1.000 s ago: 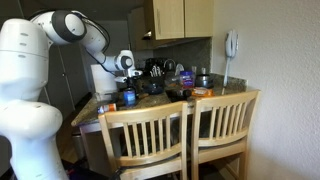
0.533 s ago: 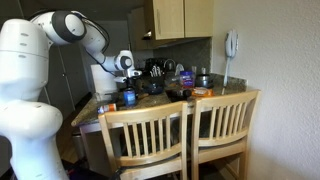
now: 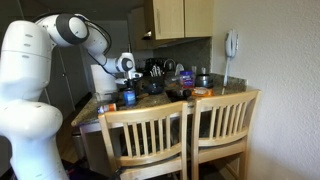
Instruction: Move the wooden spoon to the right
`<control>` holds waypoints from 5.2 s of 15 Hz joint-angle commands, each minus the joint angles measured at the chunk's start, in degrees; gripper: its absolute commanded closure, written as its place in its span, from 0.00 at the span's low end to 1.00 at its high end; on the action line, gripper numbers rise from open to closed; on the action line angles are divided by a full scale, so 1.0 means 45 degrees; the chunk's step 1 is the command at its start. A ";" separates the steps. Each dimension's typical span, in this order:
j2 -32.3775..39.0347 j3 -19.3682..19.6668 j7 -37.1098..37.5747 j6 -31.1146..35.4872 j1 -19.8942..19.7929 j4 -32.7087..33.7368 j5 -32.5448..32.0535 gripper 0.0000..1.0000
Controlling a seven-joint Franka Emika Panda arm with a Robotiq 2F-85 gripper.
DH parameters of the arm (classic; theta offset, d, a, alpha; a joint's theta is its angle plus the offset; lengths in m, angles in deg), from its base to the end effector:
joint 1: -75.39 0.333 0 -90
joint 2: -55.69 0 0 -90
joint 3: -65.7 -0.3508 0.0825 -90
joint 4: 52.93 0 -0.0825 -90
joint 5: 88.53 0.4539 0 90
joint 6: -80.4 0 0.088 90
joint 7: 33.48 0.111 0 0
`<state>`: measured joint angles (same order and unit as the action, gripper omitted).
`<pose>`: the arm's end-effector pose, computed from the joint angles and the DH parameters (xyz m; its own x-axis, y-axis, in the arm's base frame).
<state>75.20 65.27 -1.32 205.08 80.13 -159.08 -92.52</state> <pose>0.6954 0.0598 0.3261 0.9085 -0.4177 0.0134 -0.4178 -0.9069 0.0554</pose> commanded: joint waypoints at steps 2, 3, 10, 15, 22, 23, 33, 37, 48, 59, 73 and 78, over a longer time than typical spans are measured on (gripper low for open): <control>-0.0019 0.0179 -0.0157 0.0017 0.0146 0.0045 0.0204 0.40; -0.0018 0.0179 -0.0169 -0.0002 0.0161 0.0081 0.0200 0.47; -0.0011 0.0192 -0.0219 0.0047 0.0152 0.0193 0.0233 0.97; -0.0342 0.0244 -0.0175 0.0085 0.0137 0.0158 0.0236 0.94; -0.2752 0.0417 0.0815 0.0497 0.0297 -0.0021 -0.1396 0.94; -0.3026 0.0358 0.0950 0.0457 0.0242 0.0047 -0.1649 0.94; -0.3610 0.0925 0.4066 -0.2029 -0.1136 0.1826 -0.1967 0.94; -0.3060 0.1464 0.6099 -0.2274 -0.1650 0.2042 -0.2108 0.94; -0.1261 0.2315 0.8235 0.1875 -0.1815 0.1684 -0.2234 0.94; -0.0349 0.2085 0.3709 -0.2279 -0.2028 0.2510 0.0536 0.94; -0.0982 0.2130 0.4540 -0.1024 -0.1358 0.1848 -0.0186 0.00; -0.2027 0.1777 0.4123 0.1152 -0.1066 0.1349 -0.0951 0.00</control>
<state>70.80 74.75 20.86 206.67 75.02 -149.14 -96.56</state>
